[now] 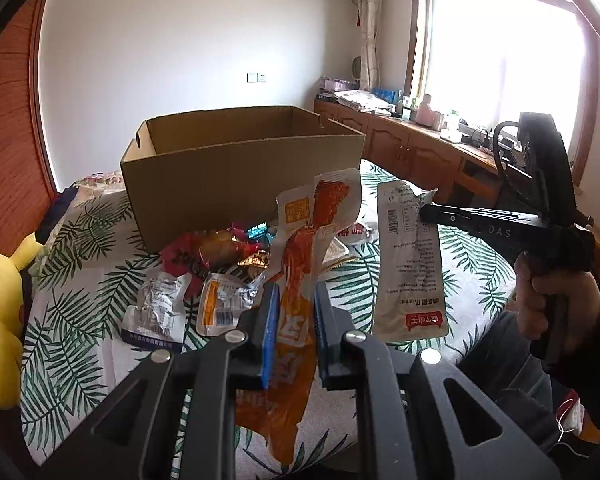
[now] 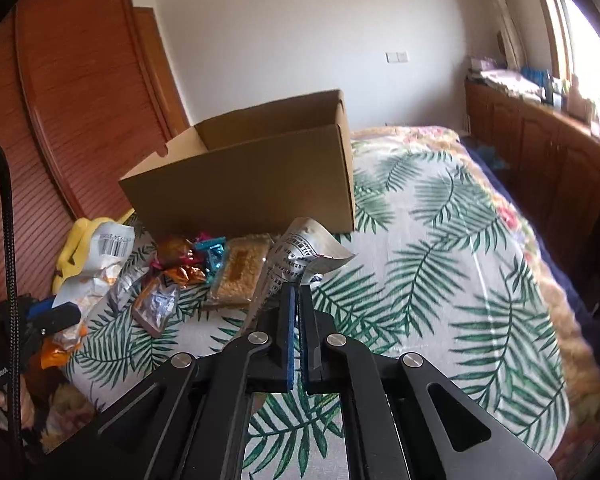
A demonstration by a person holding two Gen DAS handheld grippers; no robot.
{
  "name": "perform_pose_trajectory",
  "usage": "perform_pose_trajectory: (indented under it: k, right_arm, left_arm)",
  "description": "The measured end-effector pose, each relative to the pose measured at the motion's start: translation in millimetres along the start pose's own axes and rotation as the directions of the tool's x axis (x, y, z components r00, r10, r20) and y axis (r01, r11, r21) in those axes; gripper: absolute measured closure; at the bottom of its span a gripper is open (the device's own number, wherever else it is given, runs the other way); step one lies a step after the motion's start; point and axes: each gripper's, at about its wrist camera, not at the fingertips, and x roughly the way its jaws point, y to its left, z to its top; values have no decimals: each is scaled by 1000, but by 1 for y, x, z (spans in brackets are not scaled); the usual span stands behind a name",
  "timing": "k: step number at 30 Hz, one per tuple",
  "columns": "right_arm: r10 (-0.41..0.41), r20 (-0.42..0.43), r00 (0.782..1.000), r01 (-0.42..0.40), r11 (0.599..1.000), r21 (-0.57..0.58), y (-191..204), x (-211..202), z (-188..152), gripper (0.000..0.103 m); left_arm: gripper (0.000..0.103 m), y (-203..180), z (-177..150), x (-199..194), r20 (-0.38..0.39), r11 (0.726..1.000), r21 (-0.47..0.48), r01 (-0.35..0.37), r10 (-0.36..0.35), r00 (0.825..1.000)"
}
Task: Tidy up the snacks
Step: 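Lift both held packs and carry them over the cardboard box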
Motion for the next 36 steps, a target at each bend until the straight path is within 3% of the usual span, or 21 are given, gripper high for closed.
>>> perform_pose_trajectory:
  k: [23,36]
  right_arm:
    - [-32,88,996,48,982,-185,31,-27,47,103]
    - [-3,204,979,53,969,-242,42,-36,121,103]
  left_arm:
    - [90,10,51,-14,115,1000,-13,-26,27,993]
    - [90,39,117,-10,199,999,3,-47,46,979]
